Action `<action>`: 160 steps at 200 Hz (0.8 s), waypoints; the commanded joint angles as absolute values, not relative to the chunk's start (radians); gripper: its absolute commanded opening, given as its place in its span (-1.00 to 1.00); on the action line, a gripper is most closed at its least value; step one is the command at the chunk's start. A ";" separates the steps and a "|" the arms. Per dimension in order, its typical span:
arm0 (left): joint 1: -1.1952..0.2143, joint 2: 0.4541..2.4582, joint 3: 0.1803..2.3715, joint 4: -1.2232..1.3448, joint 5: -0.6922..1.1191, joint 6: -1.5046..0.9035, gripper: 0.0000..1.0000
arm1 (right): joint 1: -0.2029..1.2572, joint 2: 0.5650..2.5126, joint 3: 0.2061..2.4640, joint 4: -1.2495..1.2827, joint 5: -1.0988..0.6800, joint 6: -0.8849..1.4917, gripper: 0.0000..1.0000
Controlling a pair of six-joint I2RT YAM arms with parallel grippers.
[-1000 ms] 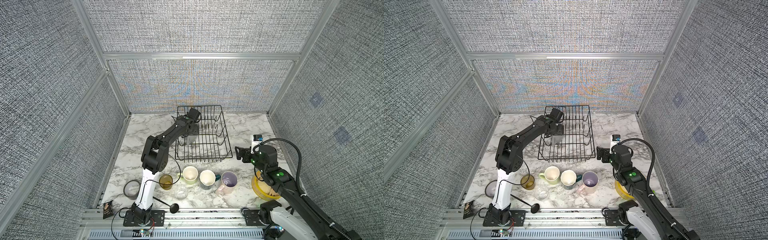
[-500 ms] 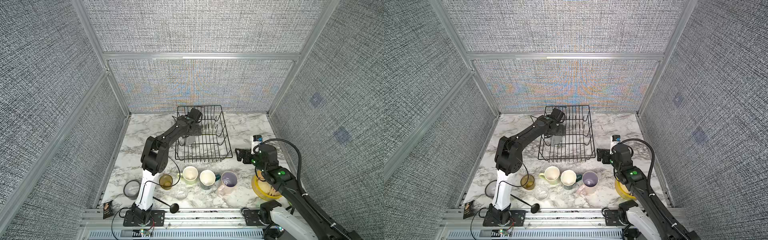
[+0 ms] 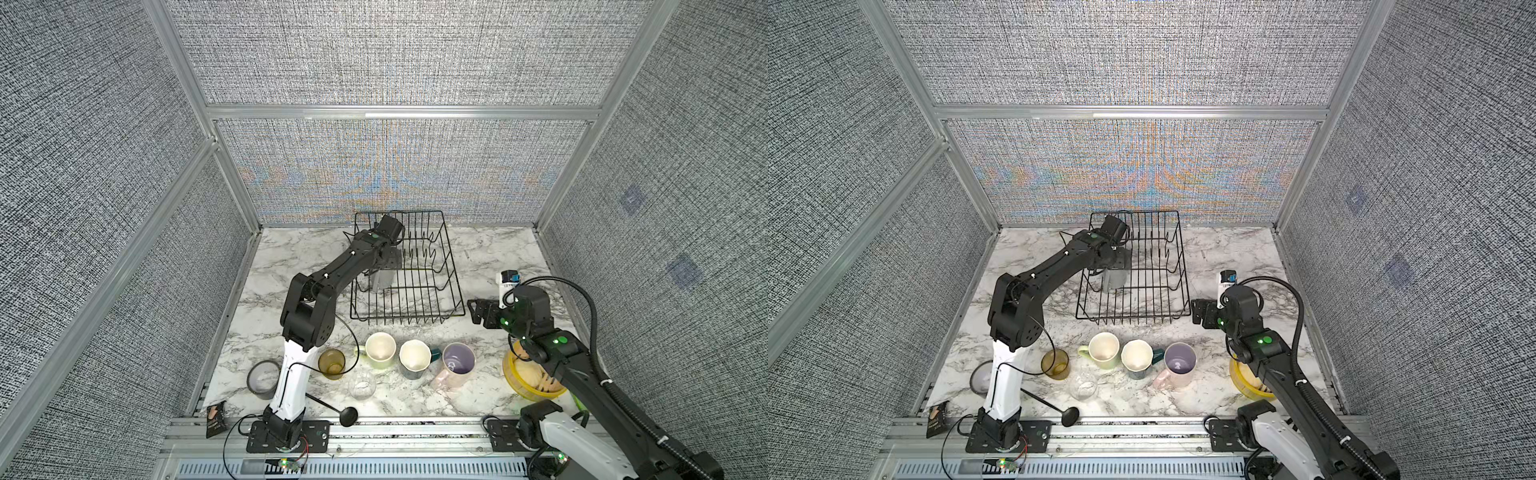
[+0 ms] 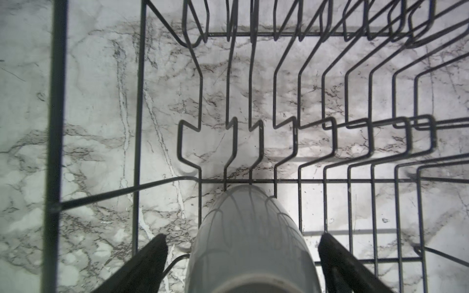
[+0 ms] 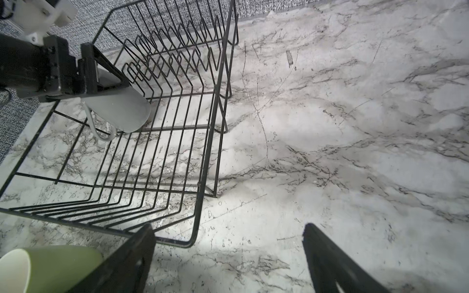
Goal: Load cups into a dish rack
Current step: Place the cup upside down at the dish rack.
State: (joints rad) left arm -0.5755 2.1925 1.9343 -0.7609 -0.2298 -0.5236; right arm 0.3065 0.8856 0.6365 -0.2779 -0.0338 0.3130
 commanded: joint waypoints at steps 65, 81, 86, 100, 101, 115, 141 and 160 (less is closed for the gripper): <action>-0.576 2.190 1.943 -0.772 -0.260 -0.534 0.71 | 0.307 0.898 0.638 -0.238 -0.064 0.318 0.73; -0.575 2.171 1.941 -0.766 -0.248 -0.537 0.76 | 0.307 0.910 0.644 -0.243 -0.062 0.314 0.74; -0.577 2.162 1.942 -0.764 -0.242 -0.537 0.77 | 0.307 0.913 0.655 -0.256 -0.059 0.316 0.74; -0.575 2.140 1.941 -0.763 -0.229 -0.532 0.79 | 0.307 0.919 0.683 -0.299 -0.057 0.316 0.77; -0.575 2.137 1.941 -0.764 -0.229 -0.532 0.79 | 0.307 0.918 0.685 -0.301 -0.058 0.315 0.78; -0.579 2.102 1.935 -0.775 -0.231 -0.535 0.80 | 0.307 0.906 0.715 -0.334 -0.076 0.292 0.88; -0.588 1.995 1.866 -0.760 -0.219 -0.538 0.80 | 0.307 0.856 0.728 -0.315 -0.233 0.195 0.91; -0.593 1.896 1.793 -0.746 -0.192 -0.534 0.80 | 0.307 0.871 0.756 -0.315 -0.391 0.144 0.87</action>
